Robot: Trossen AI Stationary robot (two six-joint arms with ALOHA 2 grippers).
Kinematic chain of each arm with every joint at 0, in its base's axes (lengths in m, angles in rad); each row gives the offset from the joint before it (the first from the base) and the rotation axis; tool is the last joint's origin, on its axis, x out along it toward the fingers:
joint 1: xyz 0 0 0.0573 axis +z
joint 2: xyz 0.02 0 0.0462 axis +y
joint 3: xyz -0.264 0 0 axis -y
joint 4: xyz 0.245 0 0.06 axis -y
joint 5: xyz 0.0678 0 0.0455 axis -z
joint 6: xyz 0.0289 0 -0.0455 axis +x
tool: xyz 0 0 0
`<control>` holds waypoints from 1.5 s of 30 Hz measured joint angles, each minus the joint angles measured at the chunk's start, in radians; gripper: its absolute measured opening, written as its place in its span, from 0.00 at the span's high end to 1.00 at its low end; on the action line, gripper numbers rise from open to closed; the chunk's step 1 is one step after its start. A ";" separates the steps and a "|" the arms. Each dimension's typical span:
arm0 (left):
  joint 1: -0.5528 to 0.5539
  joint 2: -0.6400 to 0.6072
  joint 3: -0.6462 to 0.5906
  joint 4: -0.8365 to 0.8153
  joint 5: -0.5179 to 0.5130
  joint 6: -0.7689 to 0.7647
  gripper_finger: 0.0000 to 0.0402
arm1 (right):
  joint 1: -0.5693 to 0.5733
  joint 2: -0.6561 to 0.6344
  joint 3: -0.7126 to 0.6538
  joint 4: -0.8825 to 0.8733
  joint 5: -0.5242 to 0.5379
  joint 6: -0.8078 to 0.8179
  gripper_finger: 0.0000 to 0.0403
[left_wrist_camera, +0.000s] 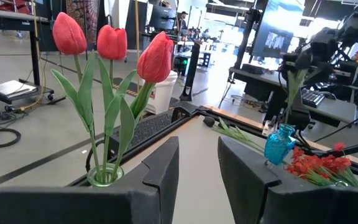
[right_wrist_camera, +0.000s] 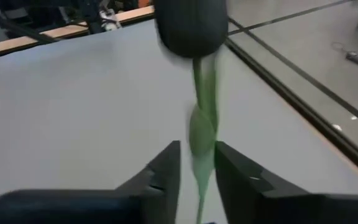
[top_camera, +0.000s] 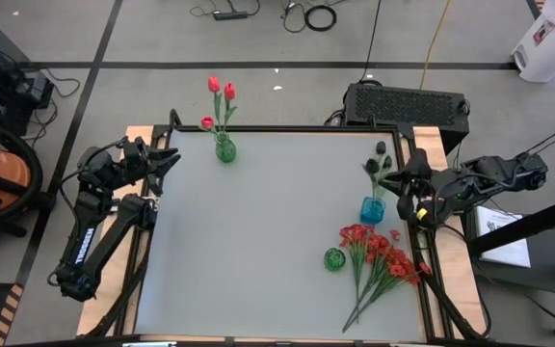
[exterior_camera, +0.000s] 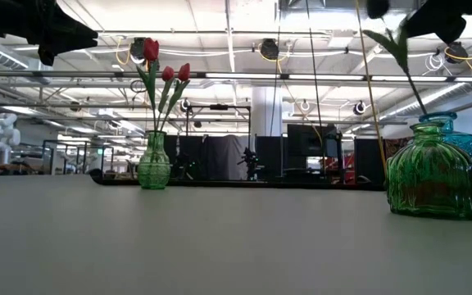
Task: Sort flowers into vase by color
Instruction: Put the bottom left black flower into the blue vase, then put the right black flower into the blue vase
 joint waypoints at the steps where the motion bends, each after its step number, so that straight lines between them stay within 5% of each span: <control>1: 0.000 0.000 0.000 0.000 0.000 0.000 0.71 | 0.000 0.000 0.000 0.000 -0.007 0.001 0.75; 7: 0.000 0.000 0.000 0.000 0.000 0.000 0.71 | 0.000 -0.004 0.012 -0.028 -0.075 0.017 0.58; 14: 0.000 0.000 0.000 0.000 0.000 0.000 0.71 | 0.000 -0.004 0.112 -0.189 -0.097 0.144 0.54; 22: 0.000 0.000 0.000 0.000 0.000 0.000 0.71 | 0.000 -0.004 0.209 -0.299 0.109 0.216 0.59; 37: 0.000 0.000 0.000 0.000 0.000 0.000 0.71 | -0.021 -0.002 0.216 -0.272 0.461 0.100 0.64; 45: 0.000 0.000 0.000 0.000 0.000 0.000 0.71 | -0.063 -0.002 0.216 -0.268 0.501 0.061 0.66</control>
